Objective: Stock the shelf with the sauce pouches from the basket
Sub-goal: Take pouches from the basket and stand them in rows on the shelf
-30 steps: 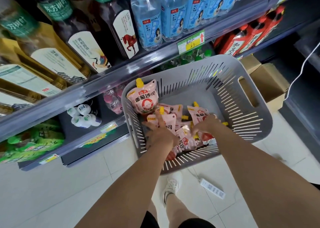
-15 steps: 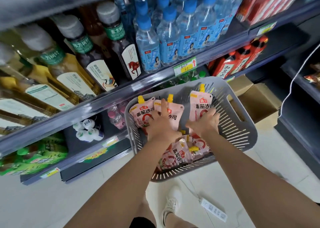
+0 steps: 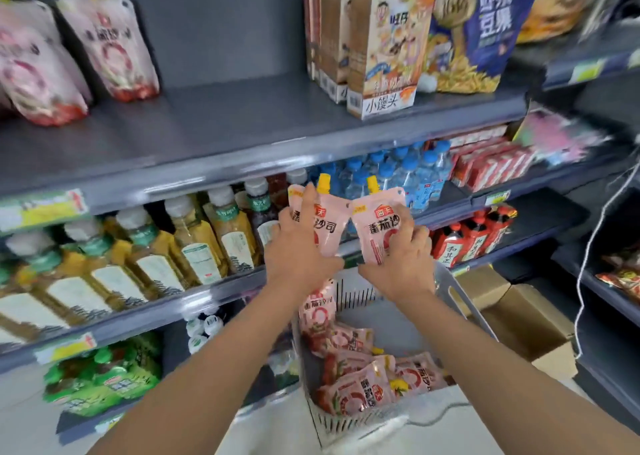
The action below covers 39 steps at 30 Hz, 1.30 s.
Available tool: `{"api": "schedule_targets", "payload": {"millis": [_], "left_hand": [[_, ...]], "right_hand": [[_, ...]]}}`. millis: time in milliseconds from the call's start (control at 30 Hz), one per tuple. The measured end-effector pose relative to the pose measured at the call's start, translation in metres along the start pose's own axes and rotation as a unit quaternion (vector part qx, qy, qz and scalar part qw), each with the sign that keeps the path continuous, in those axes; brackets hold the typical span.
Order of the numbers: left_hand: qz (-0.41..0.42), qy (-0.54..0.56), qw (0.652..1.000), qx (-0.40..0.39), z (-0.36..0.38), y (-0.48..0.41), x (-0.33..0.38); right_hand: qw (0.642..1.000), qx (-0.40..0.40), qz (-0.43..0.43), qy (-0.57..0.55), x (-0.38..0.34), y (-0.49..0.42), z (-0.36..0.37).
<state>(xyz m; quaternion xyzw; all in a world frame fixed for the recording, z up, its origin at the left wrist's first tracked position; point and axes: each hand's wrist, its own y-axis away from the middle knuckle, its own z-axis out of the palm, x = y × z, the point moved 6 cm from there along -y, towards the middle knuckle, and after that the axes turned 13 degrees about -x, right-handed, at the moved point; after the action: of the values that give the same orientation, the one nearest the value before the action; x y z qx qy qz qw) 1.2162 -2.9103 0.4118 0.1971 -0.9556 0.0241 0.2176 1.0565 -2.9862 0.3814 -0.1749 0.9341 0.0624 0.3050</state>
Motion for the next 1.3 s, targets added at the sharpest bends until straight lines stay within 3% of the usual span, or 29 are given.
{"api": "schedule_targets", "payload": {"millis": [300, 500, 800, 1300], "left_hand": [[0.026, 0.037, 0.984, 0.172, -0.159, 0.043, -0.052], [0.007, 0.048, 0.966, 0.254, -0.246, 0.063, -0.111], [-0.028, 0.091, 0.940, 0.328, -0.321, 0.034, -0.183], [-0.157, 0.064, 0.922, 0.347, -0.327, -0.061, -0.267]], "right_hand": [[0.979, 0.124, -0.160, -0.024, -0.143, 0.009, -0.038], [0.952, 0.184, -0.208, -0.128, -0.242, 0.006, -0.037], [0.939, 0.166, -0.217, -0.212, -0.322, -0.024, -0.009], [0.949, 0.088, -0.254, -0.162, -0.362, -0.095, 0.038]]}}
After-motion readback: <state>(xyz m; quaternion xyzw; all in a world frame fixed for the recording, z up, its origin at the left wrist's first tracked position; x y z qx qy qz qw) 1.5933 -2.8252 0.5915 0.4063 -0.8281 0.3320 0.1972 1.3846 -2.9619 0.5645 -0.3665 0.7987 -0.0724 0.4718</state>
